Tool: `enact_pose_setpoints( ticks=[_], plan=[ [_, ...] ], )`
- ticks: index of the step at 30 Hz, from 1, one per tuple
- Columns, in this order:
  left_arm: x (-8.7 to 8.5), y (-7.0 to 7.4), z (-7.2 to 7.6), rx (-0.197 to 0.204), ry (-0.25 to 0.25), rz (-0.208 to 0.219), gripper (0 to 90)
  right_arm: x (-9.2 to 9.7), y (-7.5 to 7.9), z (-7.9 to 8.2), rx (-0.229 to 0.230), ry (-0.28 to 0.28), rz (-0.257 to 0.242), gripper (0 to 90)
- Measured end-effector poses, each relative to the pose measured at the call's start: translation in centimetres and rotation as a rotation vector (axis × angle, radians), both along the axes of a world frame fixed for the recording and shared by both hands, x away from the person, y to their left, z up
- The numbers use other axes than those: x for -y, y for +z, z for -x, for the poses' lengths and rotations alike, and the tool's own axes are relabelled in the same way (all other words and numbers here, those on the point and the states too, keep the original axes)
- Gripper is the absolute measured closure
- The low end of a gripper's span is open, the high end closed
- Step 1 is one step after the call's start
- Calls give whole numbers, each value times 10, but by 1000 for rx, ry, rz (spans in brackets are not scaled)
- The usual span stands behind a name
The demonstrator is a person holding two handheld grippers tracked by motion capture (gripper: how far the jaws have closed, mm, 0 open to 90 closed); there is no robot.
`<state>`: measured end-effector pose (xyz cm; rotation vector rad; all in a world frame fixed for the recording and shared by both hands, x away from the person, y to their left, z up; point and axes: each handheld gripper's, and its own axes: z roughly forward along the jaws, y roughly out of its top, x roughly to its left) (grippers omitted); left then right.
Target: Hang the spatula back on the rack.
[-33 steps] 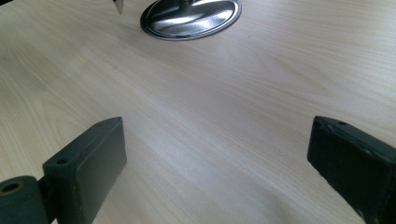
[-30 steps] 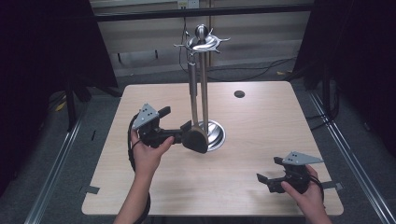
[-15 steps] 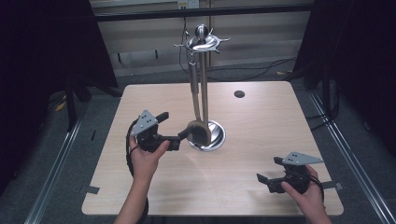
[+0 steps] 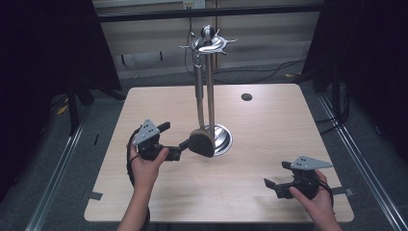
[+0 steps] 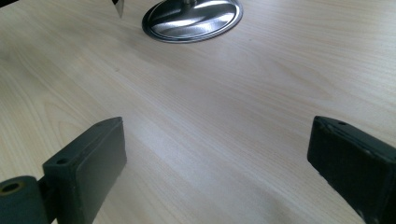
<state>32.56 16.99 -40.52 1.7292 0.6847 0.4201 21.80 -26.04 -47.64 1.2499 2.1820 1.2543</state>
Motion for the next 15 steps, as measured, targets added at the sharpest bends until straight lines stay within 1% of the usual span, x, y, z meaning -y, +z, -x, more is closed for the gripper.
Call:
enact_pose_setpoints(
  ticks=[1,2,3,4,5,6,7,8,9,10,11,12,13,14,15],
  plan=[
    [-3,-3,0,-3,-1,-11,28,0,0,0,-2,-1,-1,42],
    [-3,-3,0,-3,-1,-11,28,0,0,0,-2,-1,-1,42],
    [-6,-7,2,-6,10,-24,28,-1,0,-1,2,4,1,42],
    [-6,-9,2,-9,7,-21,28,-1,0,-1,3,5,0,42],
    [-7,-10,2,-8,10,-28,28,-1,1,-1,1,3,0,42],
    [-9,-10,3,-17,20,-39,30,-1,1,-1,2,6,2,42],
    [-9,-12,3,-22,13,-25,30,-2,0,-1,0,5,-1,42],
    [-9,-12,3,-22,13,-25,30,-2,0,-1,0,5,-1,42],
    [-10,-15,5,-29,25,-16,31,-3,0,-2,-3,9,3,42],
    [-11,-16,5,-33,23,-27,30,-3,0,-2,-2,9,2,42],
    [-13,-17,5,-33,32,-53,31,-4,0,-2,-2,10,1,42],
    [-13,-17,5,-33,32,-53,31,-4,0,-2,-2,10,1,42],
    [-16,-19,5,-41,33,-38,31,-4,0,-3,5,17,1,42],
    [-16,-19,5,-41,33,-38,31,-4,0,-3,5,17,1,42],
    [-18,-21,6,-46,47,-53,32,-5,0,-3,4,18,1,42]
  ],
)
